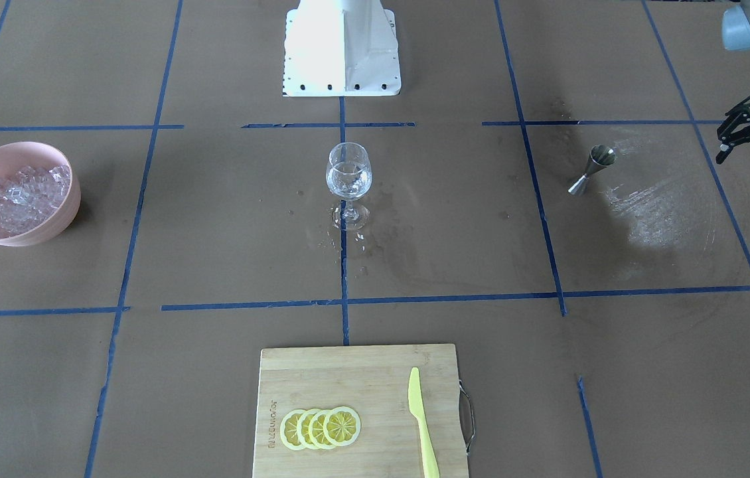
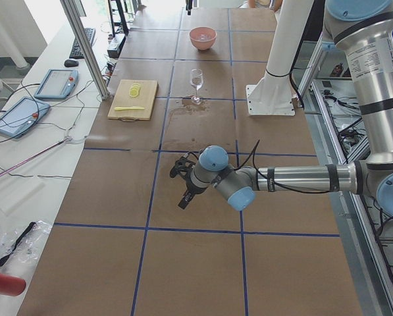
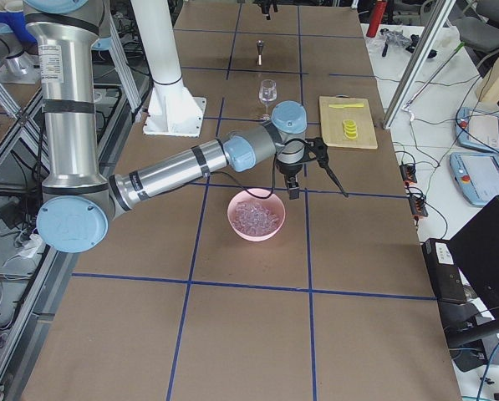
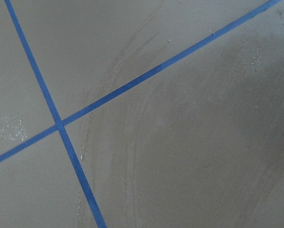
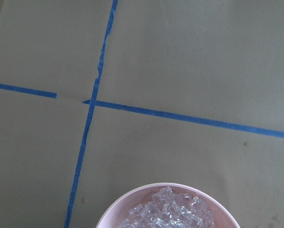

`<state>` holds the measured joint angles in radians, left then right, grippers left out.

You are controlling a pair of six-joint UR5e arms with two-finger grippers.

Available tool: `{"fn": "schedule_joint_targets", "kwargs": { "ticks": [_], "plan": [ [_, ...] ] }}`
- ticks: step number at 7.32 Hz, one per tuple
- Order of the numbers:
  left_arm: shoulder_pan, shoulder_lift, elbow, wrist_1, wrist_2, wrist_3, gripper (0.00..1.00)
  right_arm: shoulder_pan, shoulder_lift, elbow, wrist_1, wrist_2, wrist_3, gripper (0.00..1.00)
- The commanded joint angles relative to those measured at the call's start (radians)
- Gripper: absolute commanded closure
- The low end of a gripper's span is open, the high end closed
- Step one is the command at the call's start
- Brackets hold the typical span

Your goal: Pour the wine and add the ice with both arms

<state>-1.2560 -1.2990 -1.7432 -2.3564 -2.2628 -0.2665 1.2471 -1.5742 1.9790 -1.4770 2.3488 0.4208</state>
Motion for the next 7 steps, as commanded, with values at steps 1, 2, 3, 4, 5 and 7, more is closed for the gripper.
{"fn": "schedule_joint_targets", "kwargs": {
  "ticks": [1, 2, 3, 4, 5, 7],
  "plan": [
    [-0.114, -0.187, -0.007, 0.325, -0.216, -0.079, 0.0, -0.151, -0.036, 0.073, 0.001, -0.125, 0.191, 0.0],
    [-0.112, -0.222, -0.012, 0.344, -0.215, -0.264, 0.0, -0.156, -0.056, 0.101, 0.001, -0.125, 0.194, 0.0],
    [-0.112, -0.227, -0.022, 0.344, -0.21, -0.355, 0.0, -0.169, -0.104, 0.139, 0.003, -0.121, 0.203, 0.0],
    [-0.112, -0.227, -0.022, 0.344, -0.208, -0.365, 0.0, -0.21, -0.14, 0.144, 0.091, -0.128, 0.293, 0.0],
    [-0.112, -0.224, -0.022, 0.342, -0.207, -0.362, 0.0, -0.289, -0.189, 0.135, 0.212, -0.184, 0.403, 0.0],
    [-0.112, -0.226, -0.025, 0.336, -0.205, -0.361, 0.0, -0.302, -0.246, 0.098, 0.26, -0.221, 0.418, 0.0]
  ]
}}
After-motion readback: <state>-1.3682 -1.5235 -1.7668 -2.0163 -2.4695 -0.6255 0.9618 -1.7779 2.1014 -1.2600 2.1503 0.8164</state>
